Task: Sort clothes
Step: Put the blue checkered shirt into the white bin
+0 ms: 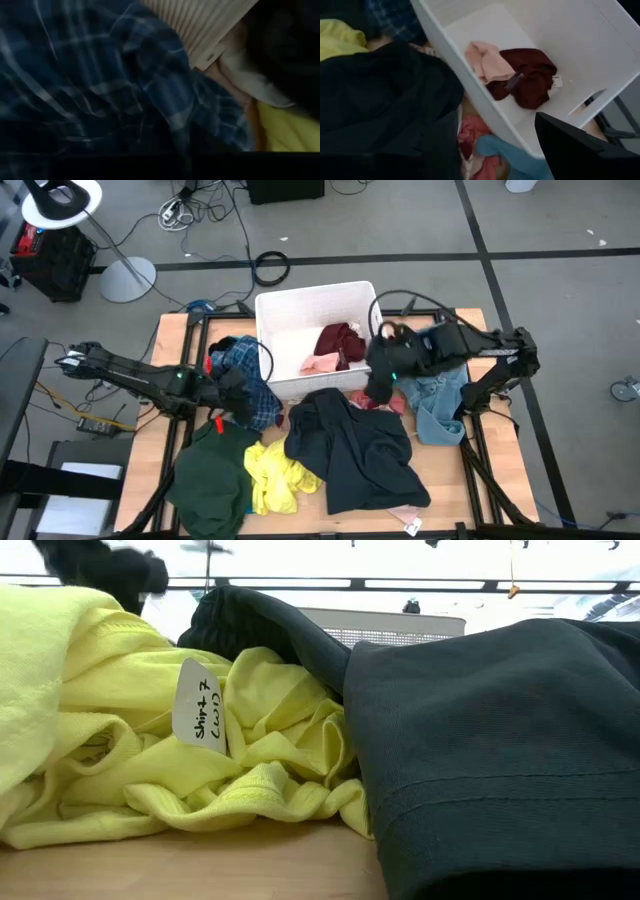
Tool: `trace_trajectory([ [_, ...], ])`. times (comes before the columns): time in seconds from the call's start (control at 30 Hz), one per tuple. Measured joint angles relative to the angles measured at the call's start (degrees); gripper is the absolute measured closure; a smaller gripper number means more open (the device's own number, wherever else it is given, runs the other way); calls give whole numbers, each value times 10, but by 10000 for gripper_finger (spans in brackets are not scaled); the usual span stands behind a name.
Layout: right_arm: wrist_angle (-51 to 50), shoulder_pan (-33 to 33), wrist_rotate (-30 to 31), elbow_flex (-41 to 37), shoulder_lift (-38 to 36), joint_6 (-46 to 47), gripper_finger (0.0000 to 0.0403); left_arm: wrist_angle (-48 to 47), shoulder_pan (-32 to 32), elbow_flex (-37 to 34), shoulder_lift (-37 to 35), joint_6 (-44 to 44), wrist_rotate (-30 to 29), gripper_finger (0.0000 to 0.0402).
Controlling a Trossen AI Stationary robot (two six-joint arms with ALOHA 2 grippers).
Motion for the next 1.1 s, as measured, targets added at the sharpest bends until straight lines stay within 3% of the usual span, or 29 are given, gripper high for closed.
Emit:
trace_trajectory([
  [0.17, -49, 72, 47, -7, -1, 90, 142, -159, 0, 132, 0, 11, -39, 400],
  [0.3, -54, 128, 104, -56, -1, 158, 144, -234, 0, 225, 0, 11, -72, 400],
  [0.5, 3, 181, 145, -202, -2, 264, 151, -228, 0, 336, 15, 82, -119, 401],
  [0.63, 119, 197, 150, -320, -2, 311, 160, -196, 1, 417, 50, 159, -166, 401],
  [0.77, 302, 201, 146, -437, -1, 311, 168, -126, 9, 513, 102, 271, -204, 401],
  [1.1, 744, 167, 54, -622, -1, 172, 174, 28, 93, 746, 278, 504, -154, 401],
])
